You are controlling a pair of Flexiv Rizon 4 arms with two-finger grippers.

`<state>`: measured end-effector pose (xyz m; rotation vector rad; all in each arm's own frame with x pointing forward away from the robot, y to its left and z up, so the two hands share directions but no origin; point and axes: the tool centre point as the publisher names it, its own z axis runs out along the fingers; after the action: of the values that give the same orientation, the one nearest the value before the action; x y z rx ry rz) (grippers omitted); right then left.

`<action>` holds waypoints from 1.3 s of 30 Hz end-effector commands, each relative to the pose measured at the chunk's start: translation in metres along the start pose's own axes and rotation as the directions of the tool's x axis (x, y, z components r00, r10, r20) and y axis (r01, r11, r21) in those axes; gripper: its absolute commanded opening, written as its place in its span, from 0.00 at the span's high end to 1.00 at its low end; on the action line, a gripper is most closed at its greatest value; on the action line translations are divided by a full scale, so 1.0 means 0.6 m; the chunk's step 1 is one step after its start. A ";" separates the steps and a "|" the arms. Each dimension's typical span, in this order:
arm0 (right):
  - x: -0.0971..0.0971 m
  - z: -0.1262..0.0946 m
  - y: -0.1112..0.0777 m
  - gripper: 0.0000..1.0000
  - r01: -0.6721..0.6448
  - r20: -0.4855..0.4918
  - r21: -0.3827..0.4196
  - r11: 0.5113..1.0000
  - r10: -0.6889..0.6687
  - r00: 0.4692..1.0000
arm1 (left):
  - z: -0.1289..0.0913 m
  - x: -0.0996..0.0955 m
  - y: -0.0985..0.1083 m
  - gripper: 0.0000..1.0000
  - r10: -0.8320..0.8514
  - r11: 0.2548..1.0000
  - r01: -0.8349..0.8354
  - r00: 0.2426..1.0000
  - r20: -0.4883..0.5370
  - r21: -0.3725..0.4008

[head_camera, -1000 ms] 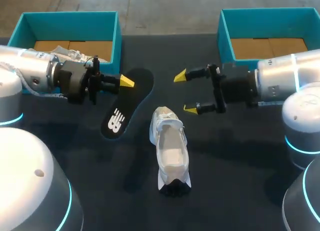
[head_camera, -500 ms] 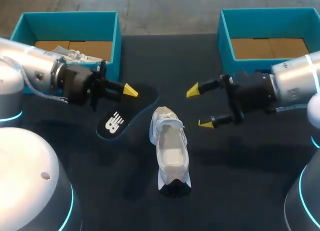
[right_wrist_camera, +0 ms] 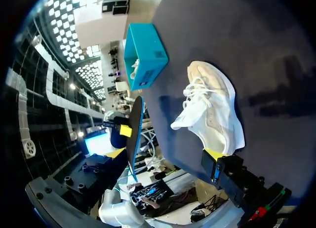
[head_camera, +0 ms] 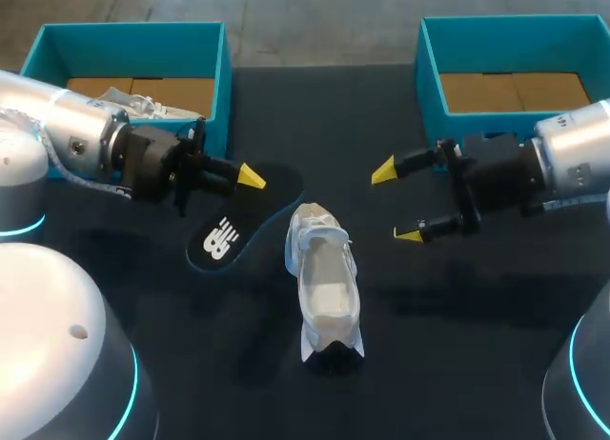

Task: Take the shoe out of the shoebox, open the shoe tongue, remove and reinsert the insole, then place the shoe into the shoebox

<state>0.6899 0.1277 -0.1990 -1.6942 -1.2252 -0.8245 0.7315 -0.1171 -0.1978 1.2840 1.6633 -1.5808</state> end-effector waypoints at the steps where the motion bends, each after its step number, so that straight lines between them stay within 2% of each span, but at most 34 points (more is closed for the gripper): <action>1: -0.015 -0.001 -0.019 0.00 0.026 -0.009 -0.013 1.000 -0.026 1.000 | 0.006 0.006 -0.016 1.00 -0.048 0.999 0.048 0.999 0.020 0.004; 10: -0.056 -0.020 -0.067 0.00 0.064 0.001 -0.020 0.998 -0.064 0.998 | 0.006 0.028 -0.078 1.00 -0.124 0.991 0.123 0.992 0.019 0.056; 18: -0.089 -0.037 -0.096 0.00 0.067 0.001 -0.033 0.997 -0.067 0.998 | 0.017 0.052 -0.115 1.00 -0.185 0.978 0.184 0.983 0.006 0.099; 25: -0.114 -0.039 -0.118 0.00 0.078 0.001 -0.019 0.997 -0.078 0.997 | 0.039 0.075 -0.131 1.00 -0.234 0.966 0.232 0.972 0.008 0.117; 33: -0.136 -0.033 -0.137 0.00 0.097 0.011 0.014 0.995 -0.097 0.995 | 0.068 0.084 -0.142 1.00 -0.302 0.944 0.296 0.953 0.018 0.147; 39: -0.136 -0.033 -0.137 0.00 0.097 0.011 0.014 0.995 -0.097 0.995 | 0.071 0.083 -0.144 1.00 -0.309 0.941 0.305 0.951 0.003 0.146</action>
<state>0.5892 0.0898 -0.2425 -1.6348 -1.3273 -0.8622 0.6244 -0.1319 -0.2088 1.1019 1.8286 -1.9235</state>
